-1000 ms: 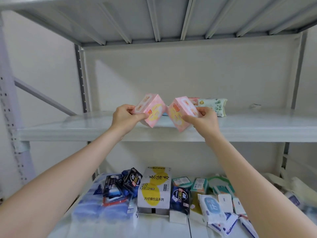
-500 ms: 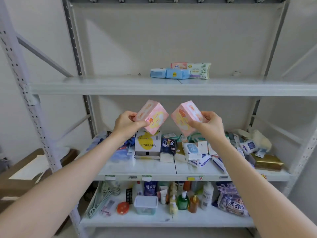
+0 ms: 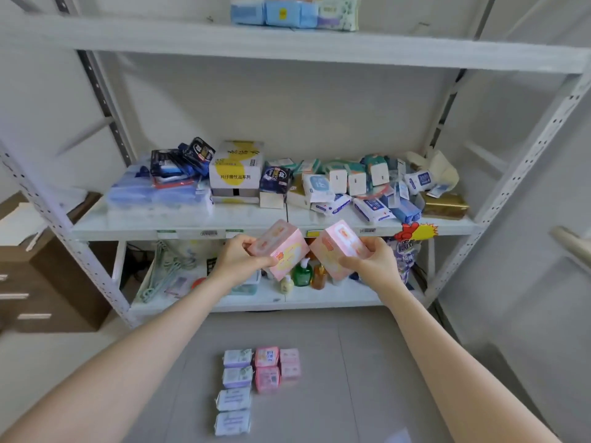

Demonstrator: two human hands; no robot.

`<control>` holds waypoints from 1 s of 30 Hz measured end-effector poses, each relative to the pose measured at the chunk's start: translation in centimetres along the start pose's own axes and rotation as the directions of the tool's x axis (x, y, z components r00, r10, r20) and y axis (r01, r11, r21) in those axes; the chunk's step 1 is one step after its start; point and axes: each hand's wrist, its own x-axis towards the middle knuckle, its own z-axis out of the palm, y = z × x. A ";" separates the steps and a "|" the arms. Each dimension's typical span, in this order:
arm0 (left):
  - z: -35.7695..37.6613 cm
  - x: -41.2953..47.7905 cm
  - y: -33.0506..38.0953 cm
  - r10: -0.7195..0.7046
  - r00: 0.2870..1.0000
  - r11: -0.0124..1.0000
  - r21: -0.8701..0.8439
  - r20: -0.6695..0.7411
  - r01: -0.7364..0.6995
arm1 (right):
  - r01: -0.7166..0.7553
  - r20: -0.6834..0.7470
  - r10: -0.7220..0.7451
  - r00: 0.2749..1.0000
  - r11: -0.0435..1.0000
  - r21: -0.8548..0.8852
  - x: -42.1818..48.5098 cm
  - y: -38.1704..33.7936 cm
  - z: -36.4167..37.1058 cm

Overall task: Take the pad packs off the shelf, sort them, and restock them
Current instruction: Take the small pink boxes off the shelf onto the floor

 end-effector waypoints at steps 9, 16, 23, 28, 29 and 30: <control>9.2 -4.9 -6.5 -0.098 0.992 0.991 0.100 0.074 0.091 | -0.129 0.064 0.140 0.988 0.980 -0.155 -2.8 11.5 -3.1; 14.4 -5.5 -14.1 -0.166 0.972 0.969 0.211 0.166 0.129 | -0.269 0.130 0.299 0.945 0.941 -0.208 -4.9 19.9 -2.2; 19.5 -2.5 -24.5 -0.178 0.933 0.947 0.311 0.312 0.077 | -0.366 0.194 0.439 0.877 0.874 -0.320 -4.5 31.0 2.2; 24.3 -0.2 -34.3 -0.204 0.911 0.924 0.377 0.358 0.059 | -0.383 0.218 0.477 0.852 0.850 -0.363 -2.6 40.0 6.3; 25.4 0.3 -36.5 -0.207 0.910 0.923 0.381 0.360 0.059 | -0.377 0.230 0.479 0.847 0.847 -0.375 -2.1 42.1 7.2; 26.5 0.7 -38.8 -0.205 0.909 0.922 0.384 0.362 0.054 | -0.370 0.242 0.482 0.842 0.842 -0.392 -1.6 44.3 8.2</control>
